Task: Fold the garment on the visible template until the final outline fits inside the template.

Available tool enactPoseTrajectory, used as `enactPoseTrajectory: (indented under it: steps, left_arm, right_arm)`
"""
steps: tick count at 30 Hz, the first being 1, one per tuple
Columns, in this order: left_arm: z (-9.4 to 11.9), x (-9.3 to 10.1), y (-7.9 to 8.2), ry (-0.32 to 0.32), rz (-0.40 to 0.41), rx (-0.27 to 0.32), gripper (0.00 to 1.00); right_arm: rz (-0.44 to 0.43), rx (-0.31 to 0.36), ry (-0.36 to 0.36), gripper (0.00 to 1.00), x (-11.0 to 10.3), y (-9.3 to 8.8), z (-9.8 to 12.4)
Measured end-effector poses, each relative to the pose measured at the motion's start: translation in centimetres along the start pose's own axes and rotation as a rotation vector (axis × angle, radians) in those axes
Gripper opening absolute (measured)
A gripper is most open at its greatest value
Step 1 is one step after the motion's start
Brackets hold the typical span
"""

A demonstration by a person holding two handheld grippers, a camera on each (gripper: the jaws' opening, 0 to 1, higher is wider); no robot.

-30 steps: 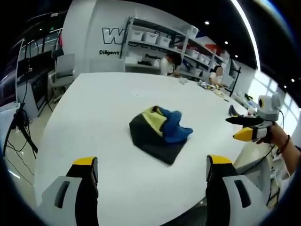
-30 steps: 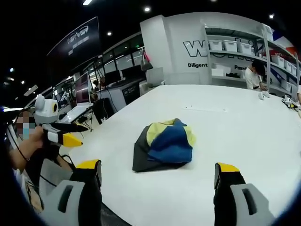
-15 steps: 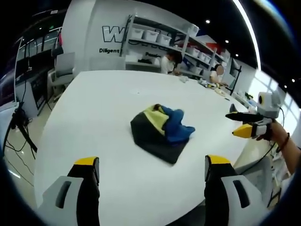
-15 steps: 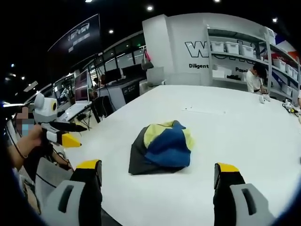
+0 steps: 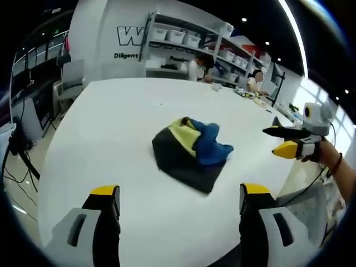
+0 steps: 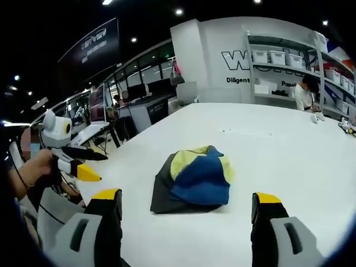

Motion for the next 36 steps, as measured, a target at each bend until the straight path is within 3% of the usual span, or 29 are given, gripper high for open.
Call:
enactPoseTrajectory:
  steps: [5,13,15,24,29,36]
  left_arm:
    - [-1.3,0.3,0.1,-0.015,-0.014,-0.021,0.86]
    - [-3.7,0.0,-0.1,-0.002,-0.014,-0.028,0.86]
    - [-4.3,0.0,-0.3,-0.007,-0.013,-0.055,0.84]
    - [-7.4,0.8,-1.1,-0.015,0.004,-0.069,0.8]
    - [-8.8,1.7,-1.6,-0.041,0.026,-0.068,0.77]
    - [-10.4,2.1,-2.4,-0.031,0.032,-0.124,0.7]
  right_arm:
    - [0.029,-0.039,0.001,0.91,0.6,-0.4,-1.1]
    - [0.089,-0.03,0.009,0.83,1.4,-0.8,-3.1]
    - [0.103,-0.043,0.017,0.82,1.6,-1.0,-3.7]
    - [0.064,-0.079,0.031,0.79,2.9,-2.1,-6.2]
    - [0.058,-0.092,0.012,0.69,4.1,-3.0,-7.3]
    - [0.059,-0.14,-0.005,0.62,4.9,-4.1,-8.7]
Point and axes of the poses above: the point that each gripper's makers call its tool centre point, and the gripper's own axes: z roughly backward along the fingers, x roughly to its right, y roughly out of its top, the point moved 6 cm from there along z, roughly backward along the fingers, and after that the axes turned 11 degrees about y, right-handed, at the moved point
